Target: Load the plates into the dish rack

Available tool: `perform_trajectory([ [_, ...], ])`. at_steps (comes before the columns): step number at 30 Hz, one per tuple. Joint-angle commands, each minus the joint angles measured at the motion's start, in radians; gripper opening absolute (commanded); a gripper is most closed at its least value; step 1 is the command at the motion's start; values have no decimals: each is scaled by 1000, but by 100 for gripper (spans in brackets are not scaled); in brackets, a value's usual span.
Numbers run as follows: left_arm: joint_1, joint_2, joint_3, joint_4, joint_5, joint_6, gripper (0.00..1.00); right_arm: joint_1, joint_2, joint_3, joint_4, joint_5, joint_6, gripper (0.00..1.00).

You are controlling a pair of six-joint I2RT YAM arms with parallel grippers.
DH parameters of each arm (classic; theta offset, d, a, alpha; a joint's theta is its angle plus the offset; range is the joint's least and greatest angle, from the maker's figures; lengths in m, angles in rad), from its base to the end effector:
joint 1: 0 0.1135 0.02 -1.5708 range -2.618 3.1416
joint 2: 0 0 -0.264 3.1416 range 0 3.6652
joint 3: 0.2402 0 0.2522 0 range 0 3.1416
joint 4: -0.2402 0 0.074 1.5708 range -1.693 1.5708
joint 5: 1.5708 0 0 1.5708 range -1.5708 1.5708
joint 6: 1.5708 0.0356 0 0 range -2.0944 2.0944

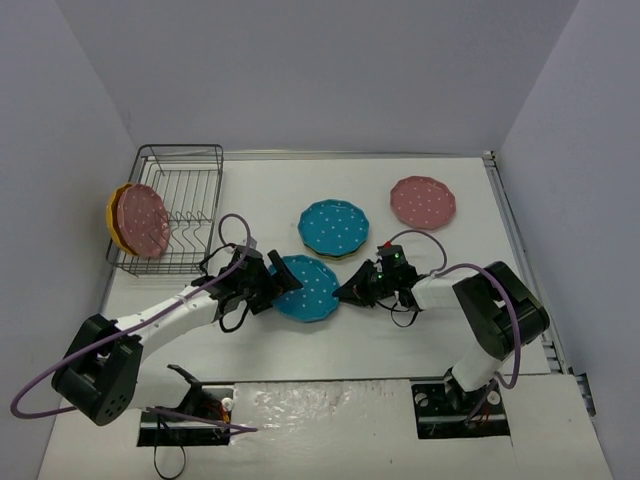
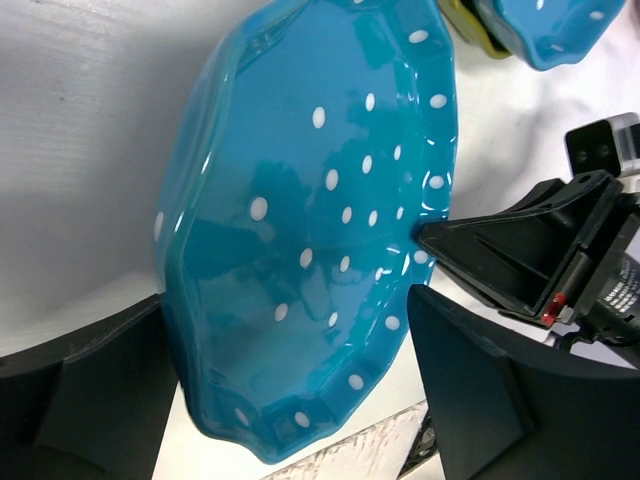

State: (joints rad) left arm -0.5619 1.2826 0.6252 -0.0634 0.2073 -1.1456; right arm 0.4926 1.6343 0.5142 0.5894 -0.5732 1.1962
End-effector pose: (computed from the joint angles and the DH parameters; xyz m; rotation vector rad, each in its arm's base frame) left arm 0.2138 -0.1433 0.1926 -0.6151 2.4623 -1.0381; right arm 0.2438 0.1528 0.1300 0.4494 2.4067 1.5060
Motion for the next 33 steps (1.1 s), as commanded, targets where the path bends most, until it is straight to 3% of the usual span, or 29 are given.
perform_trajectory([
  [1,6,0,0,106,13,-52,79,8,-14,23,208,-122,63,0],
  [12,12,-29,-10,170,5,-61,35,18,15,9,277,-139,89,0],
  [16,13,-72,-12,201,6,-67,0,20,1,28,234,-138,64,0],
  [18,13,-99,-1,191,10,-62,0,24,-25,65,149,-133,6,1],
  [22,13,-153,80,117,-12,-21,0,33,-121,168,-147,-48,-185,42],
  [25,14,-190,137,28,-34,28,0,32,-195,231,-314,31,-288,62],
  [29,20,-198,245,-85,-65,114,0,32,-257,295,-442,99,-361,79],
  [33,30,-197,370,-197,-110,269,0,17,-301,368,-562,168,-431,85],
])
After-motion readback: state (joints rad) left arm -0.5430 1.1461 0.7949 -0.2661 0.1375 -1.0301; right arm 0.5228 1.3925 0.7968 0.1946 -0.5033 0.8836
